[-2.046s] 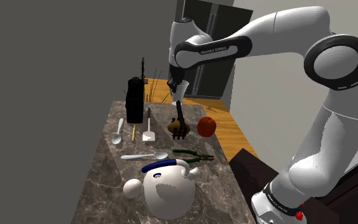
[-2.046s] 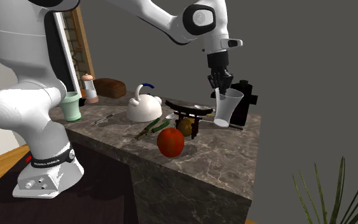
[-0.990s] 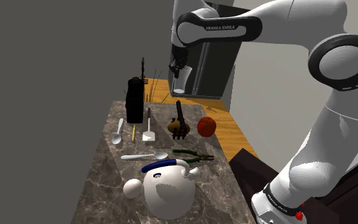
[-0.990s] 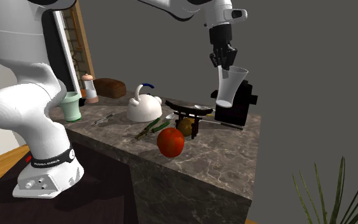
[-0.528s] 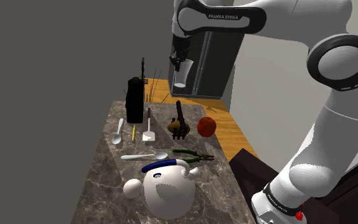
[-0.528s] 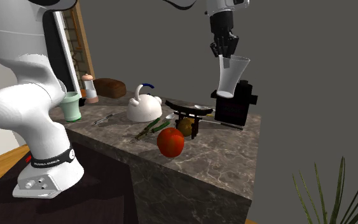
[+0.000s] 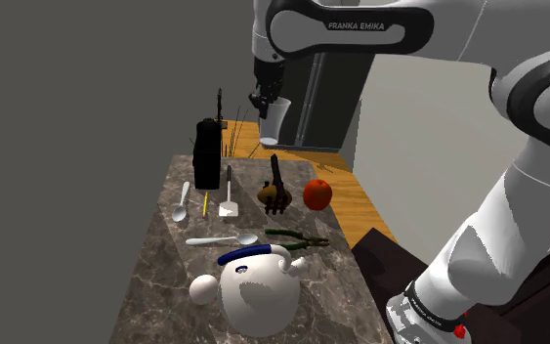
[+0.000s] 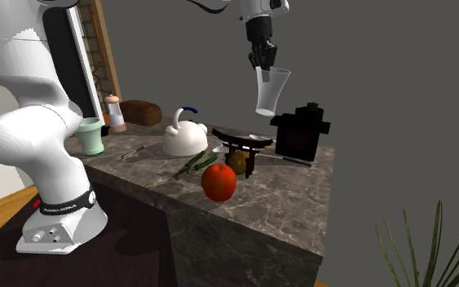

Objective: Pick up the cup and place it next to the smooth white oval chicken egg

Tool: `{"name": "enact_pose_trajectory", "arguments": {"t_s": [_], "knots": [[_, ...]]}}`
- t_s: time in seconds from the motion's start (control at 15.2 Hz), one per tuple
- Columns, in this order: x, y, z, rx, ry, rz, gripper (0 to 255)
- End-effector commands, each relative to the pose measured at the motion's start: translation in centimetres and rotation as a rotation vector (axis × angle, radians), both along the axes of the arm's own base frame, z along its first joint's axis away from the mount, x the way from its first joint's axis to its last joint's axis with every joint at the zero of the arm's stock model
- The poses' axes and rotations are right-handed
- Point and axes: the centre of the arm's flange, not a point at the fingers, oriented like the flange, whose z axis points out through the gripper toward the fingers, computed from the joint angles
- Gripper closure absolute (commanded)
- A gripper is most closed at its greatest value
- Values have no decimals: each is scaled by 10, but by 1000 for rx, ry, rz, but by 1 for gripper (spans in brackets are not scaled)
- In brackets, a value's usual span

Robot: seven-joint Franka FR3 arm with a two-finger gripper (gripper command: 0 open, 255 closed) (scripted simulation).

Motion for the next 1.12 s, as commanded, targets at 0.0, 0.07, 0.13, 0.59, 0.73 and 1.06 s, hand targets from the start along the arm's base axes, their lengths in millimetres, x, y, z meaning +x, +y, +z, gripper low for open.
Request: {"name": "enact_pose_trajectory", "arguments": {"t_s": [0.0,0.07,0.13,0.59,0.73,1.06], "knots": [[-13,23,2,0,0,-1,255],[-19,34,2,0,0,-1,255],[-26,46,2,0,0,-1,255],[-71,126,2,0,0,-1,255],[-84,149,2,0,0,-1,255],[-116,207,2,0,0,-1,255]]}}
